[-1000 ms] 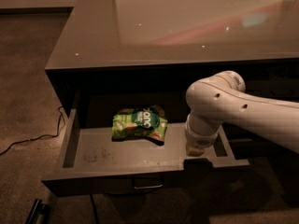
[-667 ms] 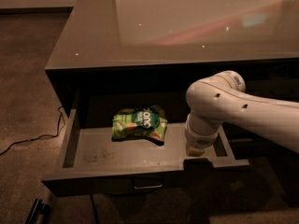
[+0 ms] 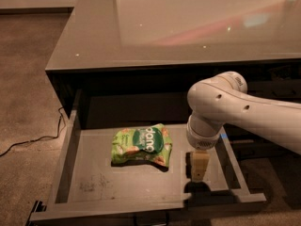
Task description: Open top drawer
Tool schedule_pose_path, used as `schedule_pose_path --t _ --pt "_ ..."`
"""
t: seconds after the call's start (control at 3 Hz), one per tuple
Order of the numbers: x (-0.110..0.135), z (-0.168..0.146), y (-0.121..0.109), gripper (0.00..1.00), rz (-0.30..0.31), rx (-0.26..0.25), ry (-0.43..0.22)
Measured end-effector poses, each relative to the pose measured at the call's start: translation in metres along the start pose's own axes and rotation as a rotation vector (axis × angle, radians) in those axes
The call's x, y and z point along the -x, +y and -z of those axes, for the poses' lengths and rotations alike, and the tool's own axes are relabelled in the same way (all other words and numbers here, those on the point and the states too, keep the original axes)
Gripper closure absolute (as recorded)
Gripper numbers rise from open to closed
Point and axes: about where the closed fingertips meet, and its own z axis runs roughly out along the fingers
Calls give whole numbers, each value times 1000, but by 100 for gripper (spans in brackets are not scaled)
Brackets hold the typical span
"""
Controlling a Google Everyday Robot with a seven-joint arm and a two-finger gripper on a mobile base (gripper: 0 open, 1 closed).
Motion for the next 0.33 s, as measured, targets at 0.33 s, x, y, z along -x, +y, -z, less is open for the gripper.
schedule_pose_path --t 0.33 --pt "0 0 0 0 0 0 0"
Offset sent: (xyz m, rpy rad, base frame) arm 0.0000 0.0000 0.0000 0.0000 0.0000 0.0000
